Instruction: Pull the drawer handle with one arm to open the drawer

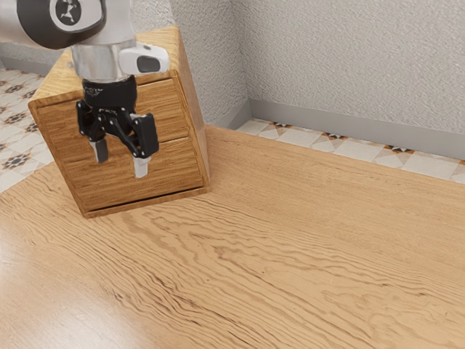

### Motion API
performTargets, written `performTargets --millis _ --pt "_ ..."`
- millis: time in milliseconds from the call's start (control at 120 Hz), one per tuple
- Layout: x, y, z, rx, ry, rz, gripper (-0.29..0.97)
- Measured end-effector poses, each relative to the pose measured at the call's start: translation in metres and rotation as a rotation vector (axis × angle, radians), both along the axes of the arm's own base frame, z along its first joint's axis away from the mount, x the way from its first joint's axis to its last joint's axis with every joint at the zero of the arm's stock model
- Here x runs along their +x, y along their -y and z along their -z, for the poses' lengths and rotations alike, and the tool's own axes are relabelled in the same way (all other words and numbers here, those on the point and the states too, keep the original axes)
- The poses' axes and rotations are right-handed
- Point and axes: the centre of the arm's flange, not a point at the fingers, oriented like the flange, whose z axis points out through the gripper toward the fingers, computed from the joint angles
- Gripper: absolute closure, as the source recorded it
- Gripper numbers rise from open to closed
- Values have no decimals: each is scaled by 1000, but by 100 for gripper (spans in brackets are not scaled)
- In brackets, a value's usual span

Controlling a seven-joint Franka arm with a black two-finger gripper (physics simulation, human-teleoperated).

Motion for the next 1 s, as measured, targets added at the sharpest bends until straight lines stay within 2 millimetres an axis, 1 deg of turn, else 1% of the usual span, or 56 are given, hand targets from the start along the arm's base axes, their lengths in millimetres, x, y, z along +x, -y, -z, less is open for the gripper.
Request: performTargets --millis 33,67,100,150,200,275,300,325,350,375,417,442,475,525,550,575,617,750,817,900,933,1000 --pt "1 -5 -5 5 40 -6 0" --pt "-2 -8 -11 6 74 -8 0" --pt "-6 -10 -16 7 100 -10 0" --pt "-7 -11 -20 9 128 -11 0" --pt "-12 -12 -30 19 160 -13 0" --pt "-36 -11 -54 38 191 -26 0" --pt "-45 -10 -63 68 199 -24 1" --pt "-50 -6 -66 109 200 -8 1" --pt "-49 -1 -62 152 197 26 1" --pt "-44 2 -49 185 193 78 1" --pt "-36 -7 -32 225 191 140 1" --pt "-33 -19 -28 240 199 162 1" --pt "-33 -46 -24 249 214 167 1" --pt "-42 -85 -14 255 242 185 0" --pt "-46 -98 -11 260 259 204 0" --pt "-47 -105 -9 267 276 233 1" --pt "-45 -109 -9 281 302 291 5" --pt "-31 -105 -14 324 356 468 17" --pt "-20 -110 -8 337 354 528 22" --pt "4 -116 -8 360 349 593 27" --pt "10 -118 -10 366 351 616 28" --pt "20 -124 -8 352 357 655 30"
